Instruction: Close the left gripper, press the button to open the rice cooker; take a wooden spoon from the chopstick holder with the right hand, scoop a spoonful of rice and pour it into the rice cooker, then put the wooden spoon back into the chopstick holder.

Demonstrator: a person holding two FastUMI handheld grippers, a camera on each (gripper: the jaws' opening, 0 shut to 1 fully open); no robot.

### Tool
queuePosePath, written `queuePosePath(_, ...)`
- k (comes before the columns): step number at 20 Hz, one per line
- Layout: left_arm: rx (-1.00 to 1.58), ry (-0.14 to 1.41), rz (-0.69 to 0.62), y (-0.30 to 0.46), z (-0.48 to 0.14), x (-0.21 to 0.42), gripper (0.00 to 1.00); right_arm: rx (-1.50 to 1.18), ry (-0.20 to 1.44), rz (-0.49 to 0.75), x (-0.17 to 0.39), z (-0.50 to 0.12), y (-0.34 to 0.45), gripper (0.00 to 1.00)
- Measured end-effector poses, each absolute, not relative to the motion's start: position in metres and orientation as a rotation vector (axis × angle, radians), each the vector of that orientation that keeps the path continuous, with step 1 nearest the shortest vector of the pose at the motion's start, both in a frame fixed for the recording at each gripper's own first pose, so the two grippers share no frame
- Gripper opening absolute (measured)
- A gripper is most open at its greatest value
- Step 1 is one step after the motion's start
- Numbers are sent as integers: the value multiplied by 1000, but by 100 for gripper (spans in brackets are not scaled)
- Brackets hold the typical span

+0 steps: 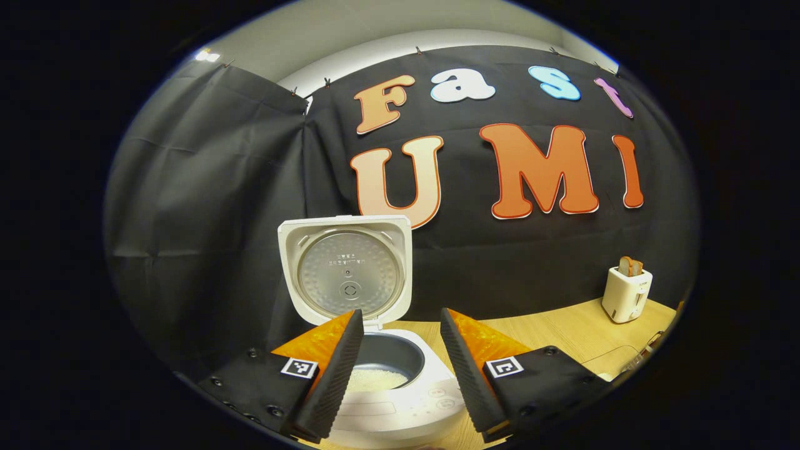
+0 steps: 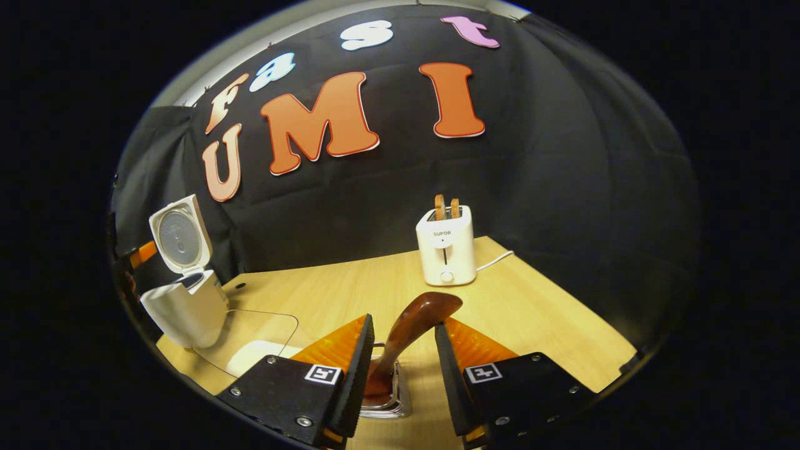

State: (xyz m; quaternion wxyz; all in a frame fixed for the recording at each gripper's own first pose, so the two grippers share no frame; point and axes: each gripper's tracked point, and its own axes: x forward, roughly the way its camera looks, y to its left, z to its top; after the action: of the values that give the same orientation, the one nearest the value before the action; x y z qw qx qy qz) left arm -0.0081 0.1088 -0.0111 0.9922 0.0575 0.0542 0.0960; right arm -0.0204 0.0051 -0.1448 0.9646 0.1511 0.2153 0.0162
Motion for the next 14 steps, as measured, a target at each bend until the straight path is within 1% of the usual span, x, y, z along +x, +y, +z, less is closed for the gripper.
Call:
queuePosePath(1,114,112,194,110,-12,-8,81,324,435,23,-18,-149,3,53)
queuePosePath(2,112,114,195,109,-13,-9,81,343,427,10,-16,-150,1,53)
queuePosePath(3,109,116,195,110,-14,-9,83,374,423,12,-14,-151,1,50)
queuePosePath(4,107,118,193,110,-15,-9,81,401,438,23,-15,-153,6,43)
queuePosePath(5,105,119,193,110,-16,-10,81,428,459,36,-16,-160,11,40)
queuePosePath(6,105,119,193,109,-15,-10,83,451,477,48,-17,-164,15,34)
queuePosePath(7,106,118,194,110,-16,-10,81,478,471,52,-18,-163,16,31)
queuePosePath(8,108,119,193,110,-16,-10,81,502,448,45,-16,-161,15,25)
queuePosePath(10,107,121,191,109,-18,-9,81,548,443,41,-15,-160,16,18)
queuePosePath(14,101,126,189,109,-23,-11,81,535,406,18,-13,-149,19,10)
